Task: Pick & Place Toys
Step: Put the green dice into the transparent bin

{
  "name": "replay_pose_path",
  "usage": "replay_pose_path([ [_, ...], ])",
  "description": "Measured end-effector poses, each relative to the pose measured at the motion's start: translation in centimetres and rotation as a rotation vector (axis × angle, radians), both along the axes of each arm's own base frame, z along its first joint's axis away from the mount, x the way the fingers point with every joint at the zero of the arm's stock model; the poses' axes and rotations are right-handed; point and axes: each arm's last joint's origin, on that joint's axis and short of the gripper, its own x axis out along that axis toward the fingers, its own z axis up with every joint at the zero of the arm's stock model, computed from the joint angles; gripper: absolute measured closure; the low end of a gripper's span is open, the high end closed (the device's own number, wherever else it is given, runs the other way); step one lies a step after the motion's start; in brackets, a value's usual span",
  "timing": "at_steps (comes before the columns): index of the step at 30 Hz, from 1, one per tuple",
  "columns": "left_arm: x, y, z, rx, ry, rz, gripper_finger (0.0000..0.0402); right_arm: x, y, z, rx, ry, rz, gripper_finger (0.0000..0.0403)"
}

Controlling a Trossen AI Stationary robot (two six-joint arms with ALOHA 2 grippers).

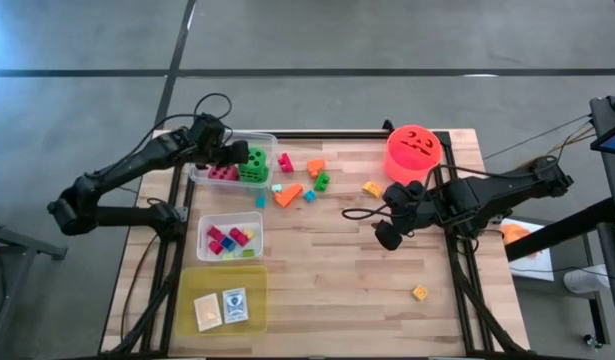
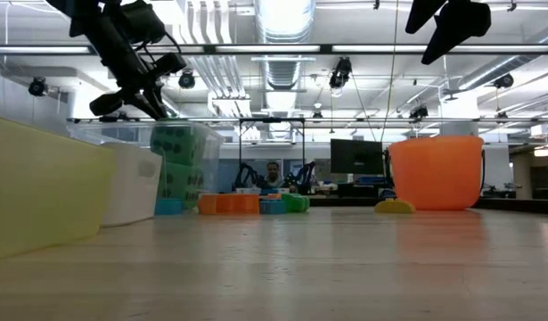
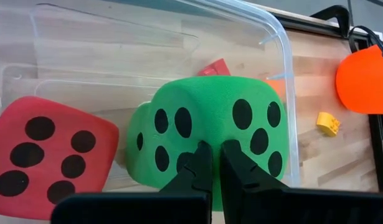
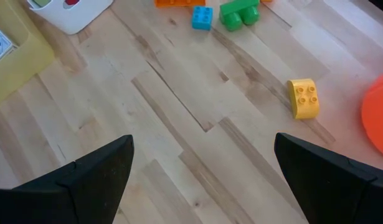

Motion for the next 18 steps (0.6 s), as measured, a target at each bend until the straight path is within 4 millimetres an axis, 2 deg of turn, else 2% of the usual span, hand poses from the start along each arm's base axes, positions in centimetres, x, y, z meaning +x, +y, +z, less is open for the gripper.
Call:
replay_pose_path([
  [3, 0.00, 0.00, 0.00, 0.000, 0.000, 0.000, 0.0399, 0.01, 0.00, 0.01, 0.001, -0.001, 0.000, 0.0019],
  [6, -0.03, -0.02, -0.02, -0.003, 0.003, 0.000, 0.0380, 0.01, 0.00, 0.01, 0.001, -0.001, 0.000, 0.0019],
  [18, -0.11, -0.10, -0.13, -0.016, 0.012, 0.004, 0.0202, 0.02, 0.01, 0.01, 0.001, -0.002, 0.000, 0.0019],
])
